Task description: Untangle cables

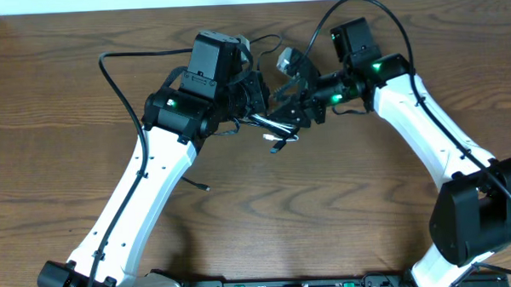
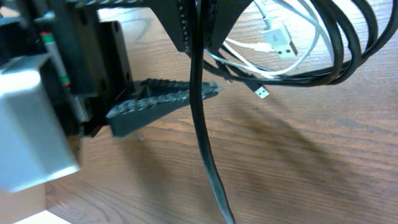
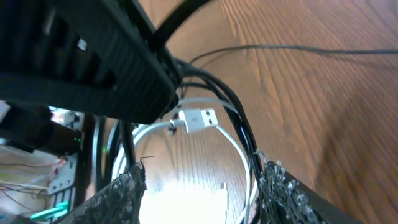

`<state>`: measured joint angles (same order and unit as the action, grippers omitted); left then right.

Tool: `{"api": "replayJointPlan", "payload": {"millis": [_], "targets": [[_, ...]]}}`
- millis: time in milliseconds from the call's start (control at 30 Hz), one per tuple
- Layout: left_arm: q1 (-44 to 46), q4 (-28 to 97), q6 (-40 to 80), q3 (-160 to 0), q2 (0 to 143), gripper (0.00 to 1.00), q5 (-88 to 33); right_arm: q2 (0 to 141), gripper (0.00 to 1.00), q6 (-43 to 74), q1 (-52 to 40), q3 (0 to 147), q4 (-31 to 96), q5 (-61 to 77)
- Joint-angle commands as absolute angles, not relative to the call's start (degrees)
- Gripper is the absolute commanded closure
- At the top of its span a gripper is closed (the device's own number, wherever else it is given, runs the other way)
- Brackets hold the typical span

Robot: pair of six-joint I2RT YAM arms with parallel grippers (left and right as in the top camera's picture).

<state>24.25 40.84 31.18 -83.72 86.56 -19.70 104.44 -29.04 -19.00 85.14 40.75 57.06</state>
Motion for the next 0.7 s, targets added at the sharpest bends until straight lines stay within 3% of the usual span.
{"api": "replayJointPlan", "payload": {"millis": [0,667], "targets": [[24.1,41.9,30.2,-84.1,86.6,0.93,-21.9,103.2,0.41,-29.2,-16.7,86.0,40.6,63.5],[23.9,43.3,30.2,-84.1,86.6,0.93,-22.1,103.3,0.62,-40.9,-18.1,86.0,52.5,65.5]]}}
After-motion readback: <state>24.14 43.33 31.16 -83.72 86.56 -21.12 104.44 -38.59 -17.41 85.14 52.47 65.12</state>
